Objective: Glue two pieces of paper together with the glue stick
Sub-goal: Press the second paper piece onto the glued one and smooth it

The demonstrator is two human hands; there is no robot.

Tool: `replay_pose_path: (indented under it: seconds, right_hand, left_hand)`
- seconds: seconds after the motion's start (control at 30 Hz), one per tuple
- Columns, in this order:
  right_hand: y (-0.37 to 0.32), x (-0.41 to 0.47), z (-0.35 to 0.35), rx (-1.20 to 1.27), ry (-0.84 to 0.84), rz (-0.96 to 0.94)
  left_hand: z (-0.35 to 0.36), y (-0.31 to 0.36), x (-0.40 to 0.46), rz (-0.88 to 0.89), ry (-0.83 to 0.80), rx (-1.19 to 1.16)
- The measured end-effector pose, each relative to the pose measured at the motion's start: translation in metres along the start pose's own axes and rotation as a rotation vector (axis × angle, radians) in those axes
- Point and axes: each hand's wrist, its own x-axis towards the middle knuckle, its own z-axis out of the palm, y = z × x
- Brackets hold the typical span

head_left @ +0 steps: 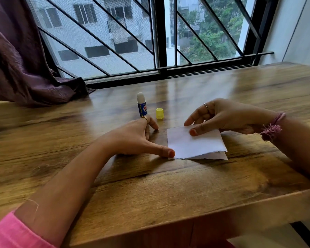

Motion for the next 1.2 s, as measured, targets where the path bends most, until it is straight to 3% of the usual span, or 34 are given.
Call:
replay_pose_path:
  seconds: [1.2]
  right_hand:
    - [-0.0035, -0.0064, -0.0069, -0.118, 0.005, -0.051]
  left_hand:
    - [0.0004, 0.0054, -0.0036, -0.016, -0.012, -0.041]
